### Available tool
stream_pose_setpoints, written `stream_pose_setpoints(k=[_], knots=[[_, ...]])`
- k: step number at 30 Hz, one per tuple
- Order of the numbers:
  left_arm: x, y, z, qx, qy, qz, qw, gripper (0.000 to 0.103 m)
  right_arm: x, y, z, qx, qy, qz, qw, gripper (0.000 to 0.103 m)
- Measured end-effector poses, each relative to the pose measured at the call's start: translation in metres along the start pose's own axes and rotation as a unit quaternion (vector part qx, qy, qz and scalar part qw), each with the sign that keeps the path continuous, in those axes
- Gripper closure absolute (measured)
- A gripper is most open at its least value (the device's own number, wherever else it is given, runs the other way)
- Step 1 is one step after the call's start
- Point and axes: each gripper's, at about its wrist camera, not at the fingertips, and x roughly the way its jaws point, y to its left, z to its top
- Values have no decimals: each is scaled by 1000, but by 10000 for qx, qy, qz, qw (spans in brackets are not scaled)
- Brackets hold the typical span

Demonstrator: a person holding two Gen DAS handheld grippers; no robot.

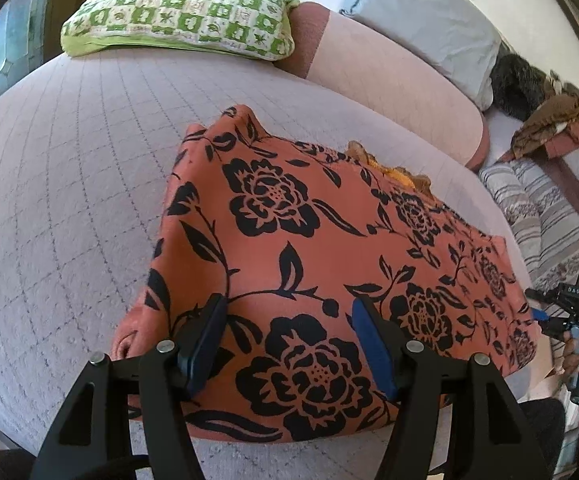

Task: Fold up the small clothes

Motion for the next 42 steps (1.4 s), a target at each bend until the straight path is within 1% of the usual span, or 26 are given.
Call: stream_pose_setpoints(k=[1,3,5,7,8,9,10,13,14,15,16,17,18,20,22,26,29,30,32,33,35,36,37,38,39,42], knots=[[-2,3,1,-107,-33,-54,9999,38,-8,-1,6,71,-176,-59,9998,35],[-5,10,3,-353,-51,-211,9991,37,-12,4,19,96,-331,16,9994,32],[-7,17,5,-529,-81,-291,9981,37,-3,15,36,-41,-276,257,9993,32],[-11,23,6,-658,-100,-368,9971,37,19,24,53,-269,-184,197,9993,32],[-13,24,7,-683,-105,-385,9969,37,32,23,58,-269,-82,105,9995,34],[-17,26,7,-700,-134,-372,9968,37,45,19,59,-227,101,6,9997,63],[-22,28,8,-715,-178,-340,9967,37,56,16,59,-284,255,-210,9991,75],[-32,34,17,-671,-283,-313,9969,37,47,18,54,-337,24,-320,9989,75],[-33,36,23,-677,-315,-319,9967,37,41,24,52,-521,-77,-441,9976,73],[-31,39,34,-680,-295,-317,9967,37,34,26,49,-655,-150,-501,9965,66],[-29,41,44,-670,-264,-302,9969,37,24,29,44,-715,-272,-592,9953,43],[-27,43,54,-652,-253,-310,9971,37,15,29,41,-720,-422,-687,9941,32],[-21,46,66,-645,-190,-307,9973,37,3,29,34,-701,-666,-798,9921,28],[-14,56,73,-924,116,-235,9954,39,-15,26,25,-628,-972,-747,9905,28],[-16,62,67,-1091,146,-571,9923,39,-31,29,11,-665,-1036,-512,9911,28],[-11,62,66,-973,308,-482,9936,39,-36,48,-23,-1140,-865,-223,9895,28],[5,63,78,-1176,452,-755,9892,39,-30,63,-42,-1468,-719,-142,9865,28],[14,63,80,-1194,563,-628,9893,45,-27,69,-48,-1604,-684,-115,9846,28],[30,65,79,-1087,848,-293,9900,85,-18,79,-62,-1817,-607,-95,9814,28],[32,67,77,-1114,895,-173,9896,98,-14,82,-66,-1883,-536,-81,9806,28],[17,71,69,-1278,633,-201,9896,98,-5,87,-75,-2052,-397,-90,9779,28],[7,69,65,-1138,343,-149,9928,98,1,88,-78,-2118,-356,-140,9766,28],[12,72,61,-1138,398,-28,9927,98,6,87,-80,-2154,-315,-184,9758,28],[27,84,52,-1425,740,2,9870,98,12,86,-81,-2148,-270,-190,9761,28],[28,90,51,-1574,730,-99,9848,98,17,83,-81,-2099,-196,-224,9773,28],[8,83,59,-1493,487,-212,9874,98,21,78,-79,-1943,-133,-151,9807,28]])
